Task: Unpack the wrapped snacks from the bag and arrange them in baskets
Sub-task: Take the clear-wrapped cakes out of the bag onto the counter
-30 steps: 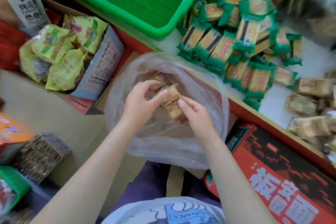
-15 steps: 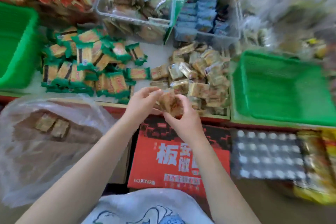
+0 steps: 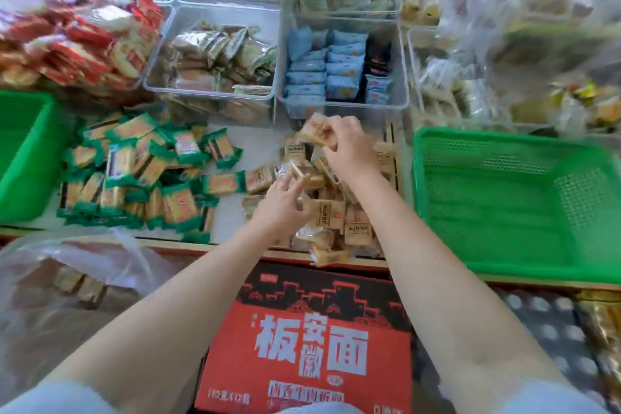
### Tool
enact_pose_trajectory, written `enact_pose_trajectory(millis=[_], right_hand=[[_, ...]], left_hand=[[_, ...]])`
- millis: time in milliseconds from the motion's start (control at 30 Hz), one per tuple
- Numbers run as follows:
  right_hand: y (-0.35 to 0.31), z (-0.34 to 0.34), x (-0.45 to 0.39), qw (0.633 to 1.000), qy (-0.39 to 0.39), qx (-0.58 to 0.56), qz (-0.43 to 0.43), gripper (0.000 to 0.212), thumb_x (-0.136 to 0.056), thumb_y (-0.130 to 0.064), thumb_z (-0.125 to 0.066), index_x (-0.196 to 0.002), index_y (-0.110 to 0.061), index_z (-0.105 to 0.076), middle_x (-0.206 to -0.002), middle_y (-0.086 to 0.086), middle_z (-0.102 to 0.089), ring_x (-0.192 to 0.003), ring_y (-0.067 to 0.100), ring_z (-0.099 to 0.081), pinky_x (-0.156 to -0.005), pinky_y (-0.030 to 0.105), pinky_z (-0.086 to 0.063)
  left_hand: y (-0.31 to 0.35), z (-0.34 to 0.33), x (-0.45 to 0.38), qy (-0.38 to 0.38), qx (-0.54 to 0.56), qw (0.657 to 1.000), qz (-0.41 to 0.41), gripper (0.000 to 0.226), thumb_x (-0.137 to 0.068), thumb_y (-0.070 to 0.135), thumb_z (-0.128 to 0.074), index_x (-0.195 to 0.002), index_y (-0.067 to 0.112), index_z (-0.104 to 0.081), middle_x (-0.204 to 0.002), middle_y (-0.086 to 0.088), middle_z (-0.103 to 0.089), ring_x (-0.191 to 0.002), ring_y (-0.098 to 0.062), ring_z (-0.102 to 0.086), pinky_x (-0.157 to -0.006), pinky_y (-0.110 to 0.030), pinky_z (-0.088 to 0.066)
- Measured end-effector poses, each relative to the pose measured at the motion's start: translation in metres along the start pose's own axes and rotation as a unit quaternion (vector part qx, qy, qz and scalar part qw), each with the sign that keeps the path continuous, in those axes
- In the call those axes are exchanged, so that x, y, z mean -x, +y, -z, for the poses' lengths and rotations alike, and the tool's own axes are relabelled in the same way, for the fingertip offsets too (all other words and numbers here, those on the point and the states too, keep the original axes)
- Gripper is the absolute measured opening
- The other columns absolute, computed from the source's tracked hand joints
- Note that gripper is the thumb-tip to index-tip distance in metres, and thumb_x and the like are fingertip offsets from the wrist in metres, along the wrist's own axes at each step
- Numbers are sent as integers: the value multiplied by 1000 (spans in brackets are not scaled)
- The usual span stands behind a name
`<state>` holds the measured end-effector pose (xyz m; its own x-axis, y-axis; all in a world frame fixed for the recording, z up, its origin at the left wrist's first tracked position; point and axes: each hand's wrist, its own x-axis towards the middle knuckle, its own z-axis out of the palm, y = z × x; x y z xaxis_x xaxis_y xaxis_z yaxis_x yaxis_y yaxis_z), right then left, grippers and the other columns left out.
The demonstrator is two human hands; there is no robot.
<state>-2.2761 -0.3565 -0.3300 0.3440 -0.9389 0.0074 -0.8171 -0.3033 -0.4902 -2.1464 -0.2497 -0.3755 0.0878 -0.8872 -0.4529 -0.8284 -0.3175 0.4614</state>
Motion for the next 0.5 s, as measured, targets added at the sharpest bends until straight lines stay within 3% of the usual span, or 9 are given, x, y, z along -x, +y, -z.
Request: enact_pose_trajectory(millis=[33,100,167,233,333,433,500], right_hand=[[2,-7,-7,996,-47,71,16,39,-95,-19,-56,-134,-19,-55,-135,7,-52,-125,31,-49,-99,44,-47],[9,-16,-10,973,-144,176,32,50,-96,-30,-52,-146,-26,-47,-154,3,-41,-148,35,-21,-118,53,-24],[16,-19,-6,965,-191,178,35,61,-97,-38,-47,-155,-31,-31,-165,-2,-23,-154,32,0,-121,56,0],[21,-18,-3,968,-190,156,45,65,-96,-42,-43,-158,-33,-23,-167,-4,-15,-154,30,7,-120,56,7],[21,-13,9,984,-147,94,43,66,-95,-46,-41,-157,-35,-24,-166,-4,-21,-155,26,-2,-124,55,0],[8,-11,38,996,-73,-28,42,56,-93,-44,-40,-146,-25,-47,-152,-2,-46,-146,23,-31,-122,48,-19],[-15,-21,65,995,-28,-85,51,51,-92,-42,-40,-130,-18,-62,-130,-1,-63,-127,19,-51,-111,41,-36]], left_hand=[[1,1,-1,-5,2,1000,3,79,-93,36,-58,-159,40,-13,-168,1,-5,-154,-23,-7,-120,-48,-27],[3,4,0,-15,2,1000,6,80,-93,35,-59,-158,41,-12,-168,1,-7,-154,-23,-9,-121,-49,-27],[2,6,0,-31,-3,999,8,82,-92,36,-59,-158,43,-11,-168,2,-7,-154,-23,-10,-121,-49,-27],[-1,6,0,-42,2,999,7,84,-91,37,-59,-158,44,-9,-168,4,-5,-153,-23,-12,-120,-49,-29],[-5,7,5,1,66,998,1,84,-90,33,-62,-158,44,-14,-168,7,-3,-154,-21,-10,-121,-47,-26],[-21,11,31,86,123,988,-24,73,-93,29,-64,-156,37,-27,-168,5,-6,-153,-19,-9,-121,-44,-20],[-51,11,60,134,130,982,-31,57,-94,30,-64,-148,30,-45,-163,2,-20,-148,-17,-18,-117,-41,-24]])
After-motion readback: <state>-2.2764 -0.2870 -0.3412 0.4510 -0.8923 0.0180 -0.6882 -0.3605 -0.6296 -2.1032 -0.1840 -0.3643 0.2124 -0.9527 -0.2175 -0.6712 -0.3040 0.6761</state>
